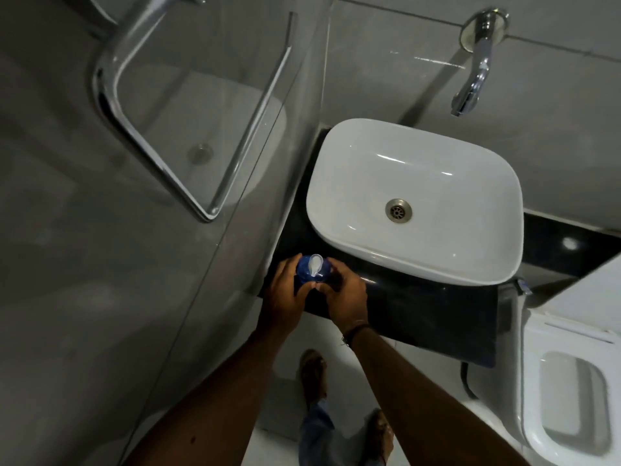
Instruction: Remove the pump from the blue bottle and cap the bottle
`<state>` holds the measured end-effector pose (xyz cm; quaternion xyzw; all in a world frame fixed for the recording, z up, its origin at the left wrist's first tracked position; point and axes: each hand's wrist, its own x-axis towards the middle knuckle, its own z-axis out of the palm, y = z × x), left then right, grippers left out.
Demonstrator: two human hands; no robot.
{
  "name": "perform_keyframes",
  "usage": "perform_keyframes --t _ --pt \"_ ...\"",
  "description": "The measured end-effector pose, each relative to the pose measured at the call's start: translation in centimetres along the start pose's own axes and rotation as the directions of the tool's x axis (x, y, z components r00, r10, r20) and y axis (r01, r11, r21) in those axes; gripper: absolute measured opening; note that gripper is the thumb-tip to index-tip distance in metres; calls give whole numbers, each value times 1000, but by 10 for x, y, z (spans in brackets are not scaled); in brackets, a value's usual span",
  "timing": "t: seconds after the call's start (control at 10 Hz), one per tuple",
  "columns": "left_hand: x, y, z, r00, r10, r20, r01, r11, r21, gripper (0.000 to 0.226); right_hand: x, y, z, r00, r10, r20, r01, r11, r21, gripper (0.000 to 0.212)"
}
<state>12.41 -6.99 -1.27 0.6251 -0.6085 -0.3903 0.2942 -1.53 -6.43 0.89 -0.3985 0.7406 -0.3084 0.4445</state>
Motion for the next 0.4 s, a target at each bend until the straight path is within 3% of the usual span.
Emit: perform_keyframes --t 0.2,0.3,0.4 --pt "-5 3 -1 1000 -16 8 16 999 36 75 -2 6 1 1000 -11 21 11 1000 3 69" --pt "-15 11 -8 999 33 -38 -29 993 111 79 -13 2 -6 999 -8 51 9 1000 -23 93" --pt "-42 33 -16 959 187 -210 -115 943 313 70 -42 -10 -33 999 -19 -38 18 999 -29 87"
